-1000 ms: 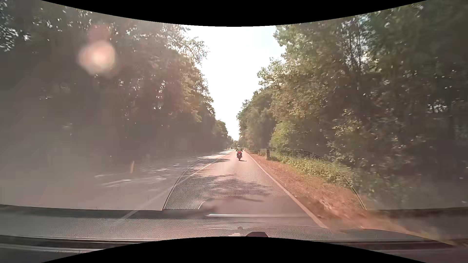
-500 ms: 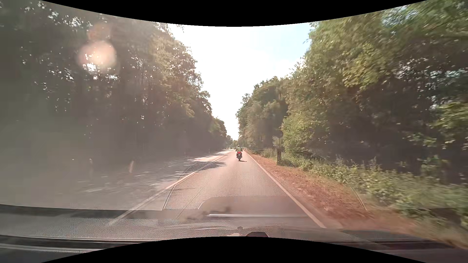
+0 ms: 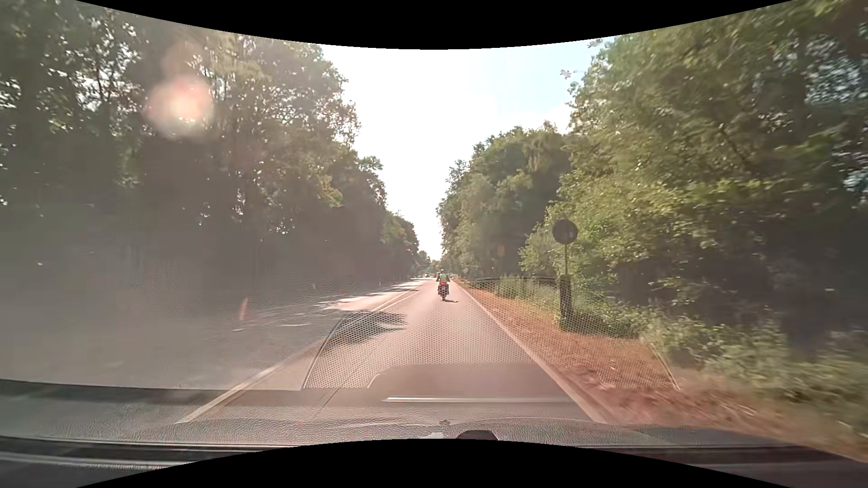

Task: Follow the waypoints while adhering to traffic rules and regulations

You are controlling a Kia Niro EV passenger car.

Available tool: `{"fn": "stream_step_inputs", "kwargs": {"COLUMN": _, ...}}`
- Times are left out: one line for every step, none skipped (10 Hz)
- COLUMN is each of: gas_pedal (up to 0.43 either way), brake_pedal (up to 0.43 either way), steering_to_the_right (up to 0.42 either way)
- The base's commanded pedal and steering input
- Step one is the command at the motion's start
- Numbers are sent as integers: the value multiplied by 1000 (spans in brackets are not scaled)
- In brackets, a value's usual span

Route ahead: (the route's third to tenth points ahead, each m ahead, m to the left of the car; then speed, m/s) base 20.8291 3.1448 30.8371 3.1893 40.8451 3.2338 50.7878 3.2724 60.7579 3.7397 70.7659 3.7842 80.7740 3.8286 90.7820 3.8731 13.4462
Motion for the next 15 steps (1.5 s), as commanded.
{"fn": "stream_step_inputs", "kwargs": {"gas_pedal": 150, "brake_pedal": 0, "steering_to_the_right": -3}}
{"fn": "stream_step_inputs", "kwargs": {"gas_pedal": 150, "brake_pedal": 0, "steering_to_the_right": -6}}
{"fn": "stream_step_inputs", "kwargs": {"gas_pedal": 150, "brake_pedal": 0, "steering_to_the_right": -5}}
{"fn": "stream_step_inputs", "kwargs": {"gas_pedal": 150, "brake_pedal": 0, "steering_to_the_right": -3}}
{"fn": "stream_step_inputs", "kwargs": {"gas_pedal": 150, "brake_pedal": 0, "steering_to_the_right": -3}}
{"fn": "stream_step_inputs", "kwargs": {"gas_pedal": 150, "brake_pedal": 0, "steering_to_the_right": -3}}
{"fn": "stream_step_inputs", "kwargs": {"gas_pedal": 150, "brake_pedal": 0, "steering_to_the_right": -3}}
{"fn": "stream_step_inputs", "kwargs": {"gas_pedal": 150, "brake_pedal": 0, "steering_to_the_right": -3}}
{"fn": "stream_step_inputs", "kwargs": {"gas_pedal": 150, "brake_pedal": 0, "steering_to_the_right": -5}}
{"fn": "stream_step_inputs", "kwargs": {"gas_pedal": 150, "brake_pedal": 0, "steering_to_the_right": -4}}
{"fn": "stream_step_inputs", "kwargs": {"gas_pedal": 150, "brake_pedal": 0, "steering_to_the_right": -1}}
{"fn": "stream_step_inputs", "kwargs": {"gas_pedal": 150, "brake_pedal": 0, "steering_to_the_right": 0}}
{"fn": "stream_step_inputs", "kwargs": {"gas_pedal": 150, "brake_pedal": 0, "steering_to_the_right": 0}}
{"fn": "stream_step_inputs", "kwargs": {"gas_pedal": 150, "brake_pedal": 0, "steering_to_the_right": 0}}
{"fn": "stream_step_inputs", "kwargs": {"gas_pedal": 150, "brake_pedal": 0, "steering_to_the_right": 0}}
